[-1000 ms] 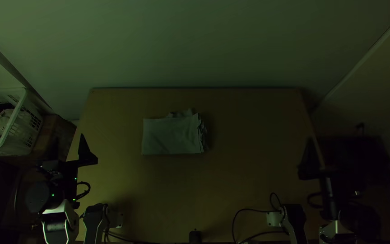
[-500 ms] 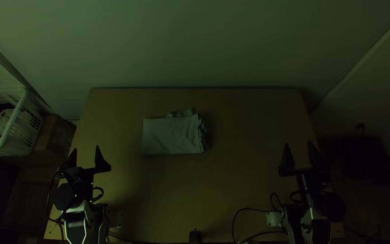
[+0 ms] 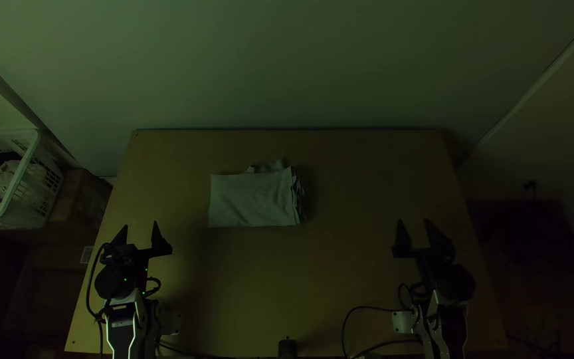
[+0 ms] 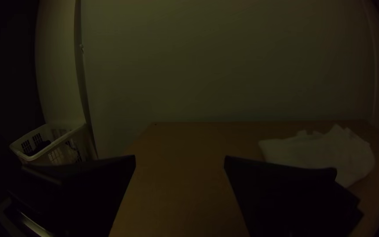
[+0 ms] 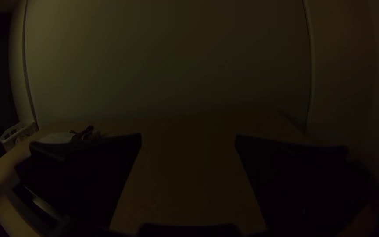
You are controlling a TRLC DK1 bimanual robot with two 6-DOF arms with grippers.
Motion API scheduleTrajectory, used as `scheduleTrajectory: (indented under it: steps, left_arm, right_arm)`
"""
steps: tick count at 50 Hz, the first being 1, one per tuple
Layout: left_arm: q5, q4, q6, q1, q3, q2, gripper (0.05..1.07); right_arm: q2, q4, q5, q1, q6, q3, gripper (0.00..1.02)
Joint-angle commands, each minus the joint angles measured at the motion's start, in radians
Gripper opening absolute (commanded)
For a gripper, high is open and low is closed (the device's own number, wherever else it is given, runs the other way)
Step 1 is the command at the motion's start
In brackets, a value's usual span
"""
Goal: Fold the t-shirt
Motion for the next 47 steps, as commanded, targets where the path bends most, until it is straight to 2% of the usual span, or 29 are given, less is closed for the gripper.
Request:
scheduleTrajectory:
  steps: [1,4,47]
  left_arm:
    - [-0.001,-0.009,-0.003,0.009,-0.048,-0.007,1.03]
    - [-0.001,-0.009,-0.003,0.010,-0.048,-0.006,1.03]
    - [0.000,-0.009,-0.003,0.009,-0.048,-0.006,1.03]
  right_arm:
    - [-0.007,-0.057,0.010,0.003,0.040,-0.001,0.98]
    - [-0.006,-0.061,0.010,0.004,0.022,0.000,0.98]
    - [-0.006,-0.061,0.010,0.004,0.022,0.000,0.98]
